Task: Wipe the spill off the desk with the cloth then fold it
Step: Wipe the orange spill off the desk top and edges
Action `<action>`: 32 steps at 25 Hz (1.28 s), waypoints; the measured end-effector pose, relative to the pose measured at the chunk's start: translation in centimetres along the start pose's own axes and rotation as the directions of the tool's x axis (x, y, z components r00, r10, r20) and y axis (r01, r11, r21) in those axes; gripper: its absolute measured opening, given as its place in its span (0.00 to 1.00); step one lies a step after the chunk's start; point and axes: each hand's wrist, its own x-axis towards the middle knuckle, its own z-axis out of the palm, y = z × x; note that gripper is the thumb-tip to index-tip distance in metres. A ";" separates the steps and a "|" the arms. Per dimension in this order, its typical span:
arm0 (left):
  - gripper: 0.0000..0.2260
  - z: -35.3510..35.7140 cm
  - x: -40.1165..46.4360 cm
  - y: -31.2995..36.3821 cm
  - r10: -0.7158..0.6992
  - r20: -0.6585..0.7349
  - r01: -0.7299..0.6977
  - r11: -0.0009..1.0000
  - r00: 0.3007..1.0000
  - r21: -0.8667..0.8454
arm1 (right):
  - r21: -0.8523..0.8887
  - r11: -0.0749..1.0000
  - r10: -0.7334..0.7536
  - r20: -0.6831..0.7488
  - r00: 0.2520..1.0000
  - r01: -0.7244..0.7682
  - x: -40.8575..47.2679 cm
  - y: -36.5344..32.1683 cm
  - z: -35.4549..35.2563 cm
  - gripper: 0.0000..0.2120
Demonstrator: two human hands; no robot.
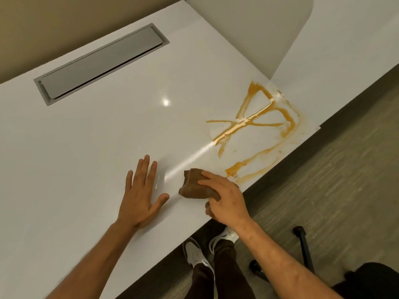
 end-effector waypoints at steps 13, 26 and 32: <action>0.38 1.5 5.4 -0.9 -0.006 0.075 0.002 0.999 0.997 0.048 | -0.473 0.821 0.277 -0.158 0.948 -0.319 1.3 2.9 -0.3 0.41; 0.39 1.0 5.5 -0.7 -0.001 0.080 -0.001 1.000 0.997 0.029 | 0.476 0.850 0.294 -0.076 0.953 -0.224 5.6 -0.2 -0.8 0.30; 0.38 1.1 5.5 -0.7 0.003 0.080 -0.007 0.999 0.997 0.047 | 0.272 0.911 0.378 -0.249 0.892 -0.310 8.0 1.3 -4.6 0.27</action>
